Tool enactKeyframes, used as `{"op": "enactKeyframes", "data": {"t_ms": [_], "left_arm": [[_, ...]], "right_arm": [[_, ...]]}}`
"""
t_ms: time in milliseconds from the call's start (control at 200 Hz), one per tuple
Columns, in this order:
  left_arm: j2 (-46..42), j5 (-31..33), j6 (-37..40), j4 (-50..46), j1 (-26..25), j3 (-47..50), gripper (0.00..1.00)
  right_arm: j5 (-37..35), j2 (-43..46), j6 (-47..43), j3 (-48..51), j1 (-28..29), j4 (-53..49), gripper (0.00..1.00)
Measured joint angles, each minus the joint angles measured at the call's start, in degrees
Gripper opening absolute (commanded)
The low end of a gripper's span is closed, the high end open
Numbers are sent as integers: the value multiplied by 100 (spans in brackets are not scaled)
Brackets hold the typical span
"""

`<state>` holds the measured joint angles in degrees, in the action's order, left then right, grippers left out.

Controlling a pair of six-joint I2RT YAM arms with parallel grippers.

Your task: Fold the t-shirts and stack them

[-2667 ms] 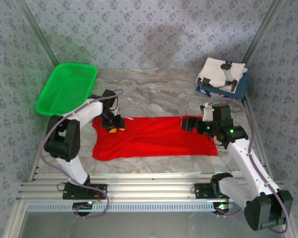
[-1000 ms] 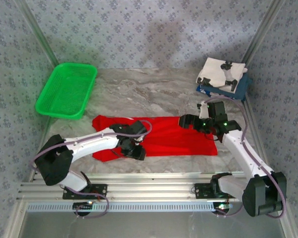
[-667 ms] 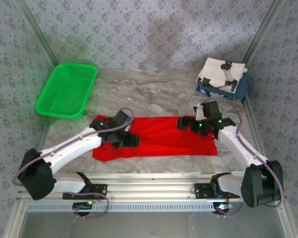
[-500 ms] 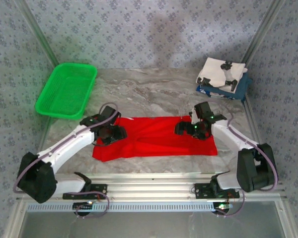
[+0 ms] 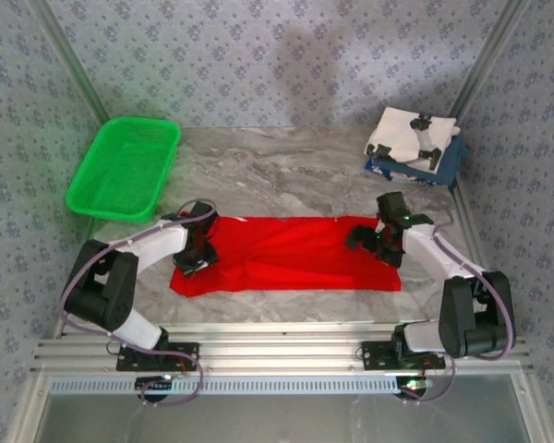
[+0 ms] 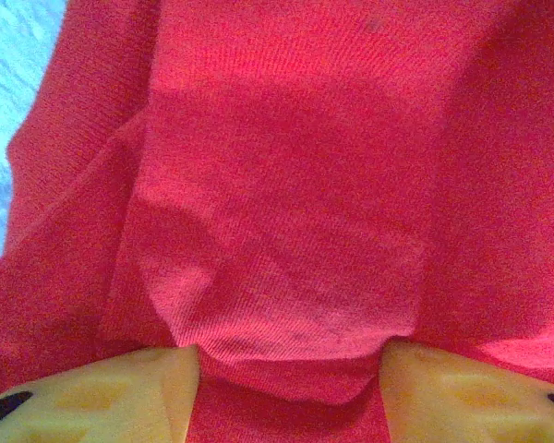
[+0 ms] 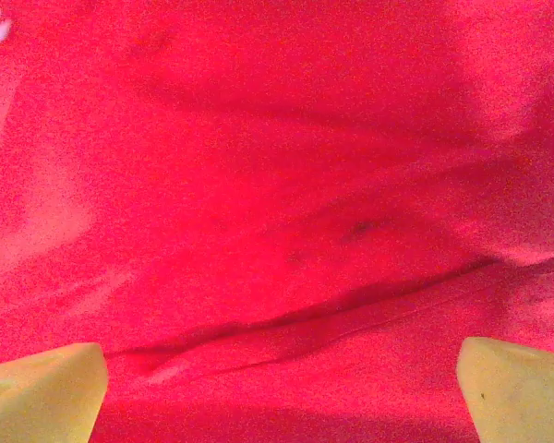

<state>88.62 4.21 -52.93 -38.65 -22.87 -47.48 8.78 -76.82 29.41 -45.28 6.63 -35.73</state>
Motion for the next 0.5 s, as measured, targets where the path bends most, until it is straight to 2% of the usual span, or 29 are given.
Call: {"op": "enactKeyframes", "data": {"t_ms": [90, 230, 375, 500], "left_arm": [[7, 52, 87, 81, 81, -4, 53], [44, 101, 190, 129, 92, -37, 53], [63, 111, 245, 146, 92, -50, 53], [66, 120, 258, 146, 92, -59, 53]], "right_arm": [[-4, 2, 72, 52, -496, 11, 91], [107, -76, 247, 142, -946, 151, 85], [459, -306, 516, 175, -1176, 505, 77], [903, -573, 835, 170, -1213, 774, 75]]}}
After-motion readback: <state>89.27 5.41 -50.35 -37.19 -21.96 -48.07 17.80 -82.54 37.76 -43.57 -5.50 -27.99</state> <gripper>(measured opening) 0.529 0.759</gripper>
